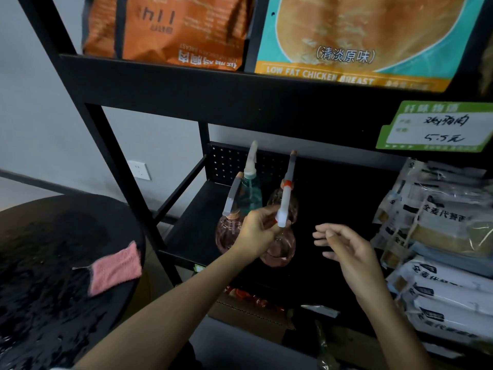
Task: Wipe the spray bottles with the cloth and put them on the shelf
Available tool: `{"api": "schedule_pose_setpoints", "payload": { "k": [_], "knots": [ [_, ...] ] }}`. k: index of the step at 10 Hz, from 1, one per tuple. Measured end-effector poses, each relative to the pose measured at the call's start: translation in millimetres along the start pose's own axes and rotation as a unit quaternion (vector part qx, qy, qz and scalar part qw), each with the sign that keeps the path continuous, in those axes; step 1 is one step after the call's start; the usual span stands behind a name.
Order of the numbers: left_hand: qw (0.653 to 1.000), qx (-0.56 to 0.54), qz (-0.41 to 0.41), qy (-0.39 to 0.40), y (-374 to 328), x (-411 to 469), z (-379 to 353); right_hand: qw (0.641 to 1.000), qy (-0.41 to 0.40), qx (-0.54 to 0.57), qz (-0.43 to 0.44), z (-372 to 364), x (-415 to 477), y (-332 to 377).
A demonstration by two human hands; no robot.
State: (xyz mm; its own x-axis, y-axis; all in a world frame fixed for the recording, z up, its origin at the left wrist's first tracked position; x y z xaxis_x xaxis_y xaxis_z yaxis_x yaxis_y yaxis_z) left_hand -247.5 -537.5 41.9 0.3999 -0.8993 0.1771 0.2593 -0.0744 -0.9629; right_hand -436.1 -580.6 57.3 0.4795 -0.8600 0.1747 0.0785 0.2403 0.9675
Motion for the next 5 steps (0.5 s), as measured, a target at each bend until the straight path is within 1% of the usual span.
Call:
{"api": "schedule_pose_setpoints", "payload": {
  "k": [2, 4, 5],
  "knots": [
    [1.0, 0.011, 0.005, 0.021, -0.6, -0.6, -0.1, 1.0, 0.002, -0.001, 0.003, -4.0, -0.9, 1.0],
    [1.0, -0.013, 0.022, 0.0, -3.9, -12.5, 5.9, 1.0, 0.001, 0.007, 0.006, -5.7, 1.4, 10.8],
    [0.999, 0.028, 0.008, -0.018, -8.5, -24.9, 15.7, 1.0, -0.006, 0.009, 0.011, -5.4, 1.5, 19.9]
  ]
}}
Point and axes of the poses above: each hand's wrist, its own x-axis towards the middle knuckle, its own z-axis out of the back of the hand, y = z × x, the point moved 7 cm from there along x, towards the middle knuckle, and after that the axes turned 2 degrees about z, right-handed, at the moved point
